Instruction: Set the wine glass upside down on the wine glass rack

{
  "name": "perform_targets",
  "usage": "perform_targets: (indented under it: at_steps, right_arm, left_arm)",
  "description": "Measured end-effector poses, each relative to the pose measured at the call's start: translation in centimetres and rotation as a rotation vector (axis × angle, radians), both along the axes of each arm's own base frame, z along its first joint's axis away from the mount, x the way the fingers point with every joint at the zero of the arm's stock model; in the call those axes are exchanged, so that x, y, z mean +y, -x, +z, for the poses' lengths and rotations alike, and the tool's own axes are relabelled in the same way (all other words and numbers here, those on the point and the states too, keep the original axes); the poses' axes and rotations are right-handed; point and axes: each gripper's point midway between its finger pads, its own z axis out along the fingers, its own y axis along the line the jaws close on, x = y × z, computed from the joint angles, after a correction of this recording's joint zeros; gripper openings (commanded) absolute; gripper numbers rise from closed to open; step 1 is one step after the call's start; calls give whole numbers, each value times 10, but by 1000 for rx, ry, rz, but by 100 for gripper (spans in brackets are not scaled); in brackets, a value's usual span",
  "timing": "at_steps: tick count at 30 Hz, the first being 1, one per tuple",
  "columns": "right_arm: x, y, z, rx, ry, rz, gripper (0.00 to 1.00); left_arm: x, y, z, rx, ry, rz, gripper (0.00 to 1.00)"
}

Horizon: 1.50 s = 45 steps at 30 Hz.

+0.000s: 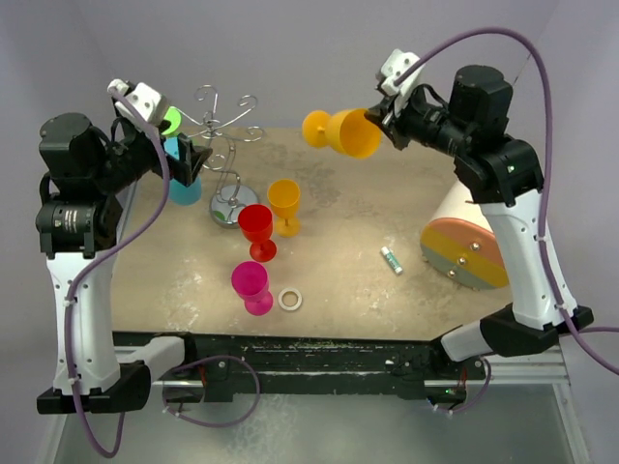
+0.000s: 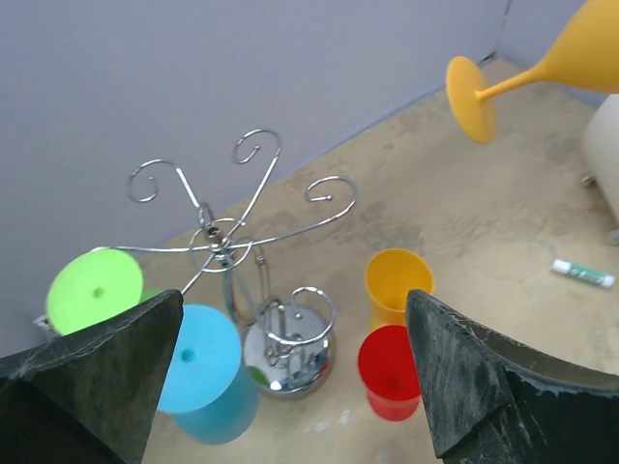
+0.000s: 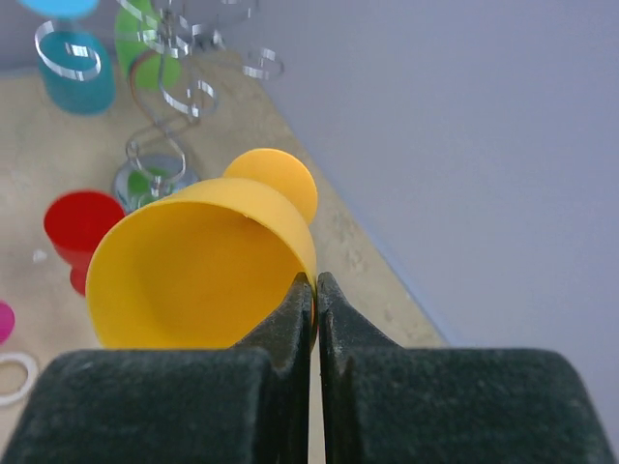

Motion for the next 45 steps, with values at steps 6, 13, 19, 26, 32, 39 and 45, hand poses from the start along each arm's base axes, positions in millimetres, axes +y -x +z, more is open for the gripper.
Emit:
perform_targets:
  at_steps: [6,13,19,26,32,39,45]
  right_arm:
    - [16,3,51,-66,-150,58,0]
    - [40,0,59,-15,-251,133,0]
    - [61,-2,48,76,-294,201,0]
    - [74,6,46,122,-320,260,0]
    - [76,9,49,118,-328,282,0]
    - [76,9,49,114,-329,282,0]
    - [78,6,44,121,-326,281,0]
  left_arm:
    - [-23,-19,5,96,220,-72,99]
    - [-48,-40,6,224,437,-157,93]
    - [-73,-42,1,309,530,-232,88]
    - [-86,-46,-7,368,585,-261,63]
    - [-95,-48,-17,414,619,-273,48]
    - [-100,-47,-21,440,631,-292,31]
    - [-102,-44,-20,441,631,-311,14]
